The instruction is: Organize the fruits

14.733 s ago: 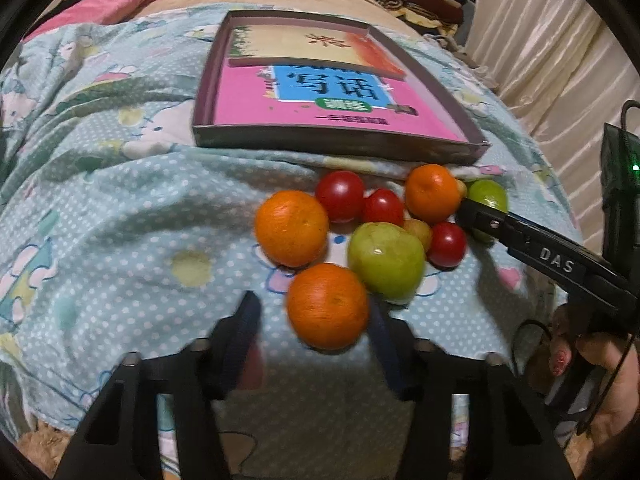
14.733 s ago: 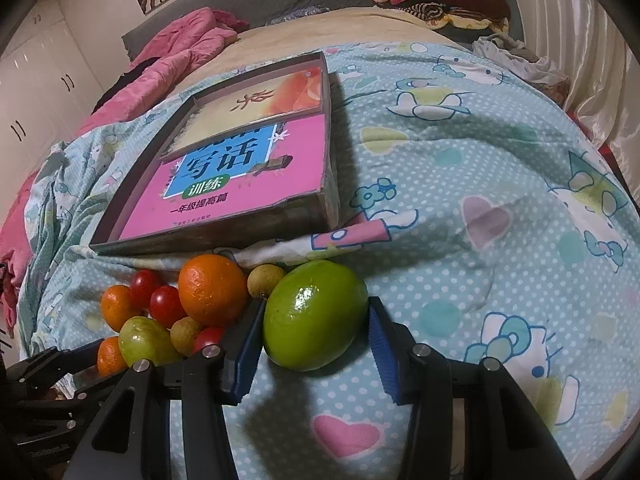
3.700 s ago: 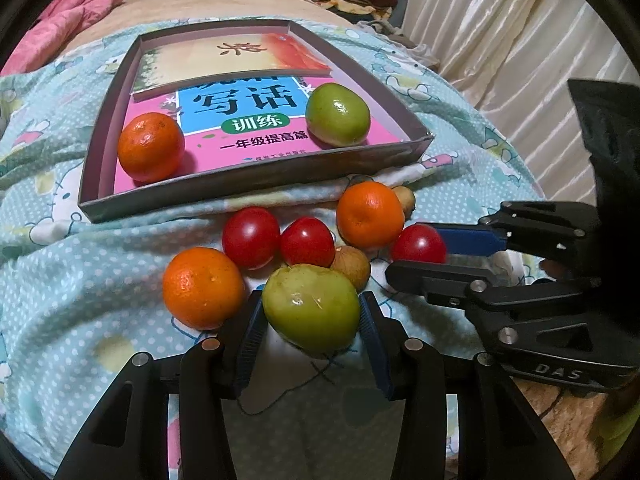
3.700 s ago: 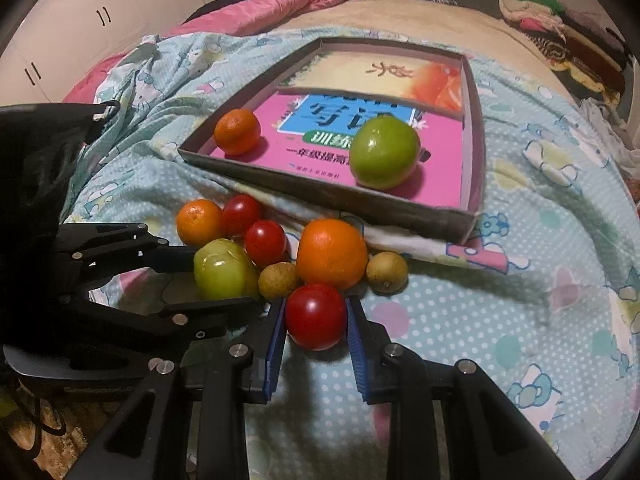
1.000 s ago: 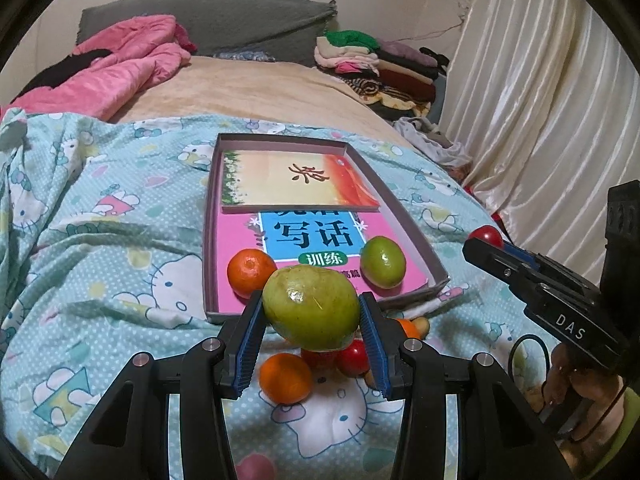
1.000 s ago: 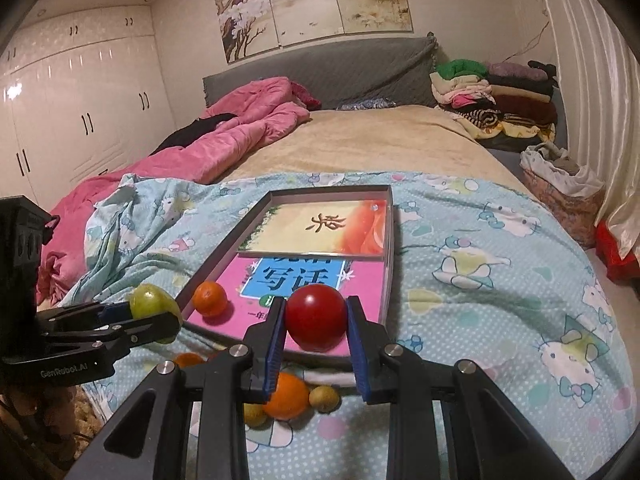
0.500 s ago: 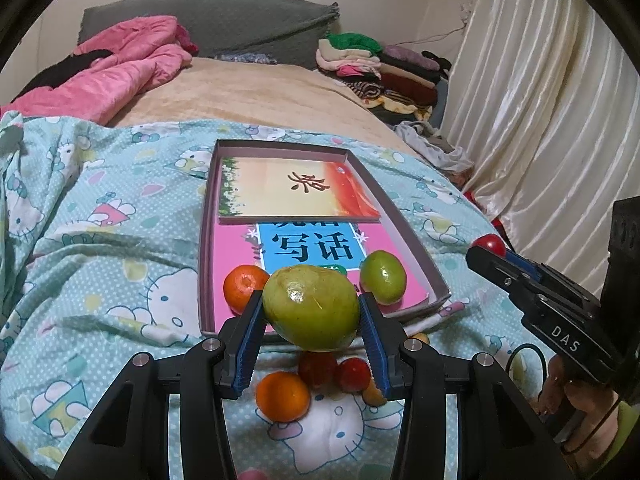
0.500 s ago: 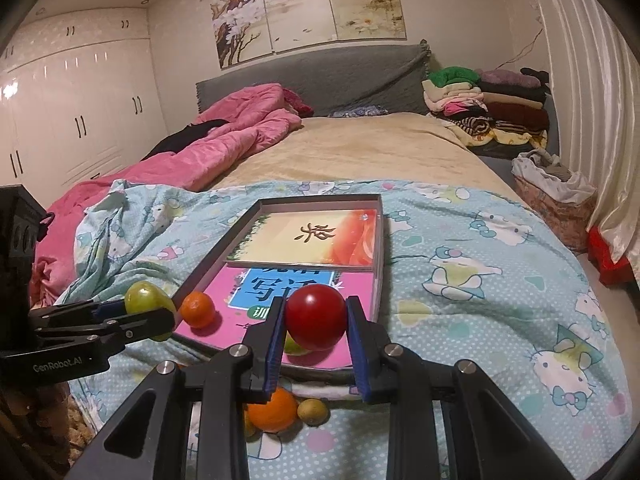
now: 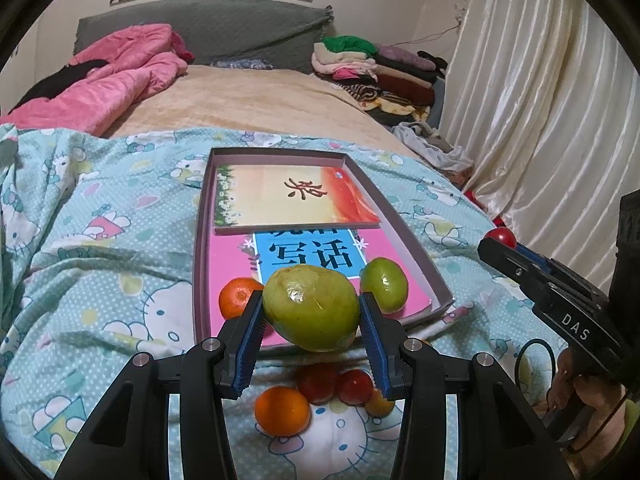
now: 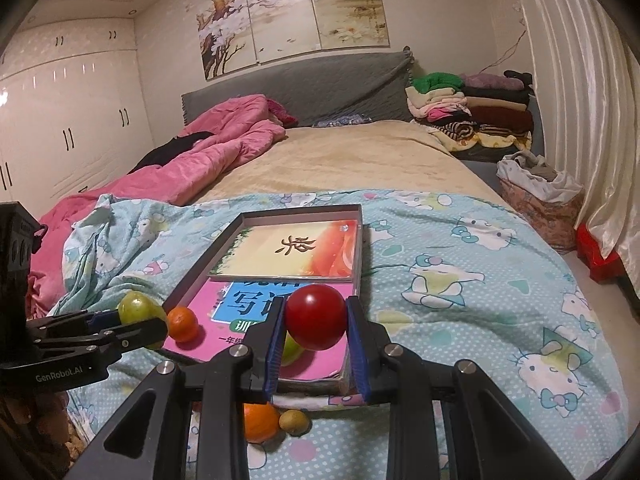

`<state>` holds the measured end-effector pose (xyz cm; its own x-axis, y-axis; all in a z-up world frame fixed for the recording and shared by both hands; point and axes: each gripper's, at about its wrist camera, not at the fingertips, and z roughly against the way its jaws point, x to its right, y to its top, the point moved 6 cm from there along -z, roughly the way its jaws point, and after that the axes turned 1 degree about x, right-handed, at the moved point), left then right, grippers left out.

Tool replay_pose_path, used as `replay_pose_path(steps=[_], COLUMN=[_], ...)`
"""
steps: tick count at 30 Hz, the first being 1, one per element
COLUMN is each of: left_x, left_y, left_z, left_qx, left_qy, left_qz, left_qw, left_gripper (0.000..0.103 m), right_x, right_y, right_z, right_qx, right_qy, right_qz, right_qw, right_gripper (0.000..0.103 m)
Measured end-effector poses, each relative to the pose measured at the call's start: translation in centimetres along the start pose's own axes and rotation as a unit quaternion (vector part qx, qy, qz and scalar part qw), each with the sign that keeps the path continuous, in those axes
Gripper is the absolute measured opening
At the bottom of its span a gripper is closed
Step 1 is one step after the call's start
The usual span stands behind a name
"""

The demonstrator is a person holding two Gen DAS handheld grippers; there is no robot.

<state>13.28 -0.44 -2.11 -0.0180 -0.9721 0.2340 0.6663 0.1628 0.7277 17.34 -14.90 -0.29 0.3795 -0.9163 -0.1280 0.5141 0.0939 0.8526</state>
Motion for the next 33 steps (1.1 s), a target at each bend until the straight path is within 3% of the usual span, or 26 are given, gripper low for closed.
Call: replay_pose_path(steps=[17, 33], left_x=[-0.2, 0.8], left_y=[0.5, -0.1], left_z=[-2.6, -5.7], left_qx=[-0.012, -0.03], left_qy=[-0.005, -0.007], left_qz=[0.001, -0.038], left_qw=[0.9999, 0.9988], left_gripper=[0.048, 0.048], right_x=[0.8, 0.6], right_y=[0.1, -2.1], right_z=[-1.1, -4.7], right_qx=[-0.007, -0.072], right_qy=[-0.01, -0.015], right_qz=[0.001, 0.01], right_qw=[1.0, 0.997], right_gripper=[0.03, 0.03])
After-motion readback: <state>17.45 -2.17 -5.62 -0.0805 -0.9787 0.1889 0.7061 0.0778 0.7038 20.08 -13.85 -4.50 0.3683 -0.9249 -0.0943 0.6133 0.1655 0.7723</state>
